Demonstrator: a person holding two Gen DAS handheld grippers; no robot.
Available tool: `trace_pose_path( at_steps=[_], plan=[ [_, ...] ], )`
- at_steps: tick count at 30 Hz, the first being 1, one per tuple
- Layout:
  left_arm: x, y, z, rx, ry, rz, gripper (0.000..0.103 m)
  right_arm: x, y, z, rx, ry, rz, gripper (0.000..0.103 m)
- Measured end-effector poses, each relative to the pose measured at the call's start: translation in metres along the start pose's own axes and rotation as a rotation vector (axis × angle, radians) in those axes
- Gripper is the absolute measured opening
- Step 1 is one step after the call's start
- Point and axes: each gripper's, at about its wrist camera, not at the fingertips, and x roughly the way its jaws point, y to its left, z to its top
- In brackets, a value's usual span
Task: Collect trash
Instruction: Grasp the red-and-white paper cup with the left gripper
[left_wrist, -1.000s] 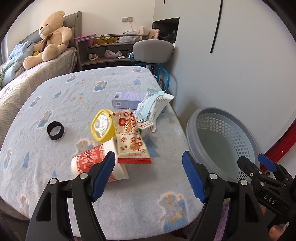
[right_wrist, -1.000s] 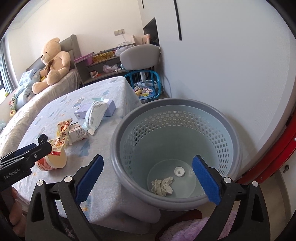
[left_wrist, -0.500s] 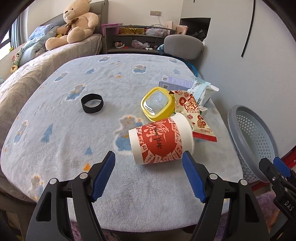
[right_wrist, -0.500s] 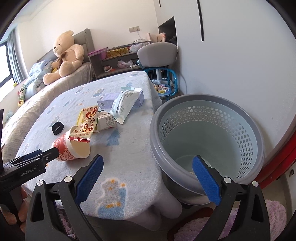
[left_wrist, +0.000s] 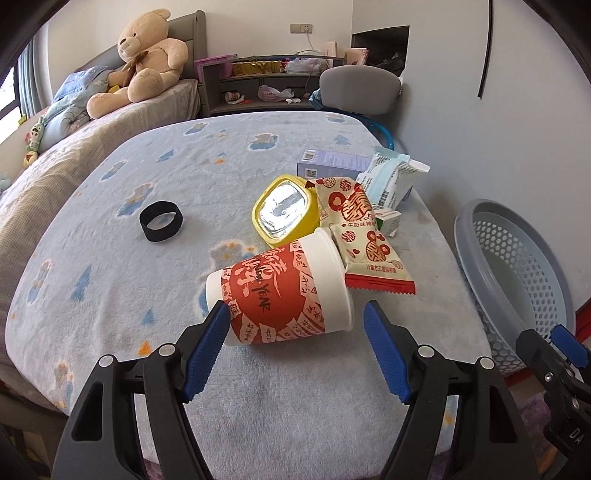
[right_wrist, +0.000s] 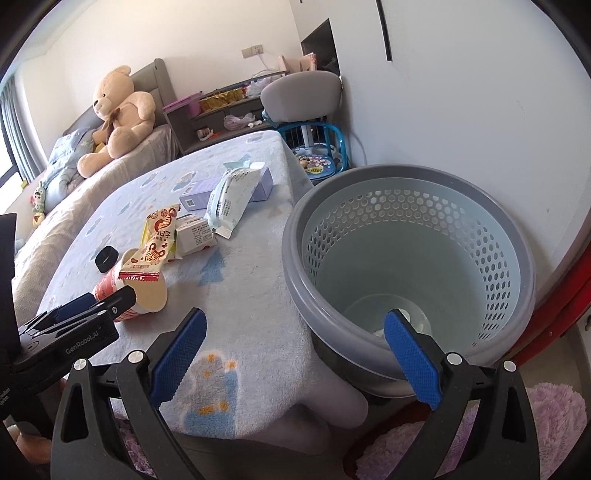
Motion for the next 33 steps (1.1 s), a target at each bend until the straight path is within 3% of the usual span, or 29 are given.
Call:
trace_pose_path(
  at_steps=[9,25,33],
  plan=[
    [-0.002,0.019,0.001,-0.04,0.02,0.027,0.072,-0.001,-0.004,0.002,0.017,0.0,0.012,0.095],
    [-0.029,0.119,-0.025,-0.166,0.057,0.124,0.072,-0.015,0.019,0.002,-0.022,-0.032,0.045,0.095],
    [-0.04,0.136,-0.037,-0.167,0.095,0.079,0.072,-0.02,0.028,-0.001,-0.029,-0.044,0.058,0.095]
  ],
)
